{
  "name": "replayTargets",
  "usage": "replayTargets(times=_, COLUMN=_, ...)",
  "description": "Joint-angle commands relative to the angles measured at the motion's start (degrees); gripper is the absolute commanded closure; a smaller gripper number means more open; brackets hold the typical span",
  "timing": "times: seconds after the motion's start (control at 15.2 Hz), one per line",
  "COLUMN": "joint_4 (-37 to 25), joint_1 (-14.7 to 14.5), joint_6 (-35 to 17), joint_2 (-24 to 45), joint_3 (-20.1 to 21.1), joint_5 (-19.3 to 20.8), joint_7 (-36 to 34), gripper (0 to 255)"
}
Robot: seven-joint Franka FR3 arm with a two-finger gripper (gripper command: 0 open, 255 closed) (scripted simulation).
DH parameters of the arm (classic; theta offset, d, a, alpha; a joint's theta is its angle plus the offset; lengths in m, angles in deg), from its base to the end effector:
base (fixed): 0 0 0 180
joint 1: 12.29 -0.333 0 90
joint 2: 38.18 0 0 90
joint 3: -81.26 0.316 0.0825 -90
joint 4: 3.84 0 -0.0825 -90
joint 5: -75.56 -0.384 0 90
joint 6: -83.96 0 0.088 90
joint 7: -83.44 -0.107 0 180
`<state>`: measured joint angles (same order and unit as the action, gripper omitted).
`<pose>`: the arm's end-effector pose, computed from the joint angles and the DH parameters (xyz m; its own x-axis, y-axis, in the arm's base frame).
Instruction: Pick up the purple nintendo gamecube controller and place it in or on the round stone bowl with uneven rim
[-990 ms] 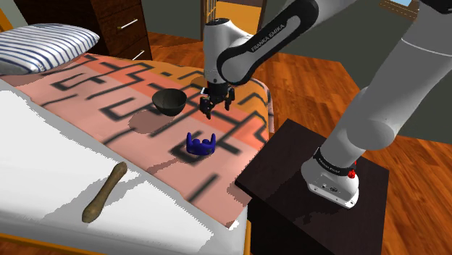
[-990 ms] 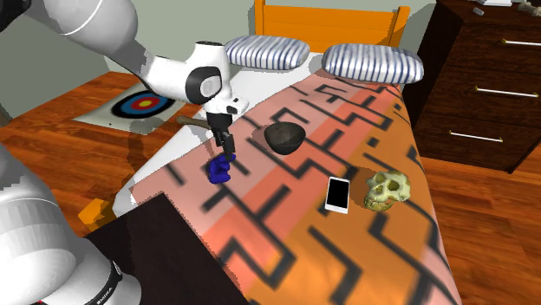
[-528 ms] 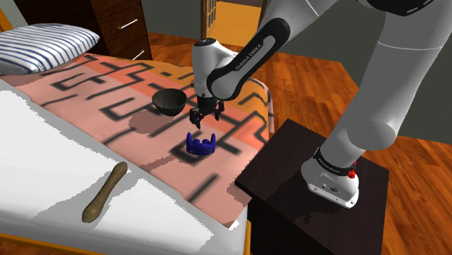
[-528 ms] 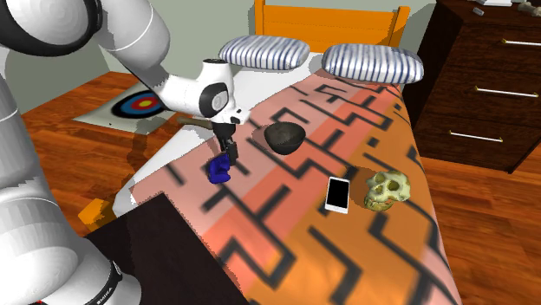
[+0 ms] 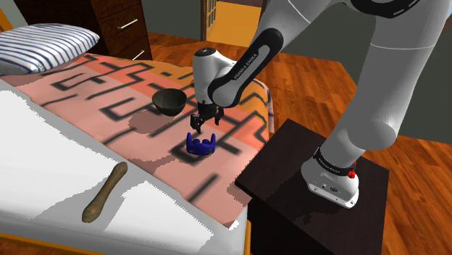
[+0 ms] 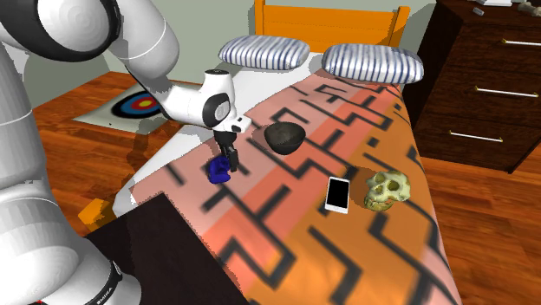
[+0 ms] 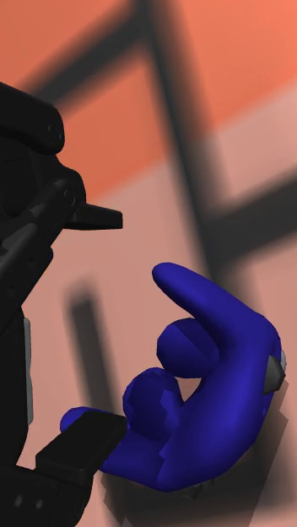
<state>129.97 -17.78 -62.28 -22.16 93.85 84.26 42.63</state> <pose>0.4858 0.1638 0.2147 0.9619 -0.2719 -0.0292 -0.2703 -0.9616 0.0480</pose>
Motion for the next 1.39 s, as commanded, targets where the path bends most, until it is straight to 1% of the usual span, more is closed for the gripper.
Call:
replayTargets(times=0.0, joint_4=-0.02, joint_1=-0.02, joint_6=-0.06, joint_2=0.07, joint_3=-0.01, joint_5=0.03, joint_7=-0.03, gripper=0)
replayTargets(times=0.2, joint_4=-0.02, joint_1=-0.02, joint_6=-0.05, joint_2=0.06, joint_3=-0.01, joint_5=0.03, joint_7=-0.03, gripper=0)
replayTargets(times=0.26, joint_4=-0.02, joint_1=-0.02, joint_6=-0.05, joint_2=0.06, joint_3=-0.01, joint_5=0.03, joint_7=-0.03, gripper=255)
replayTargets(times=0.86, joint_4=-0.02, joint_1=-0.02, joint_6=-0.05, joint_2=0.06, joint_3=-0.01, joint_5=0.03, joint_7=-0.03, gripper=255)
replayTargets(times=0.92, joint_4=-0.02, joint_1=-0.02, joint_6=-0.05, joint_2=0.06, joint_3=-0.01, joint_5=0.03, joint_7=-0.03, gripper=0)
replayTargets(times=0.99, joint_4=1.03, joint_1=-2.2, joint_6=-4.39, joint_2=0.55, joint_3=-1.06, joint_5=3.32, joint_7=-4.81, gripper=0)
replayTargets(times=1.06, joint_4=1.72, joint_1=-5.01, joint_6=-8.48, joint_2=1.25, joint_3=-2.86, joint_5=7.45, joint_7=-10.37, gripper=0)
replayTargets(times=1.12, joint_4=2.02, joint_1=-8.58, joint_6=-12.24, joint_2=2.16, joint_3=-5.59, joint_5=12.42, joint_7=-16.77, gripper=0)
replayTargets(times=1.19, joint_4=1.89, joint_1=-12.99, joint_6=-15.63, joint_2=3.27, joint_3=-9.29, joint_5=18.18, joint_7=-24.02, gripper=0)
replayTargets(times=1.32, joint_4=0.46, joint_1=-23.78, joint_6=-20.96, joint_2=5.98, joint_3=-18.94, joint_5=30.06, joint_7=-39.34, gripper=0)
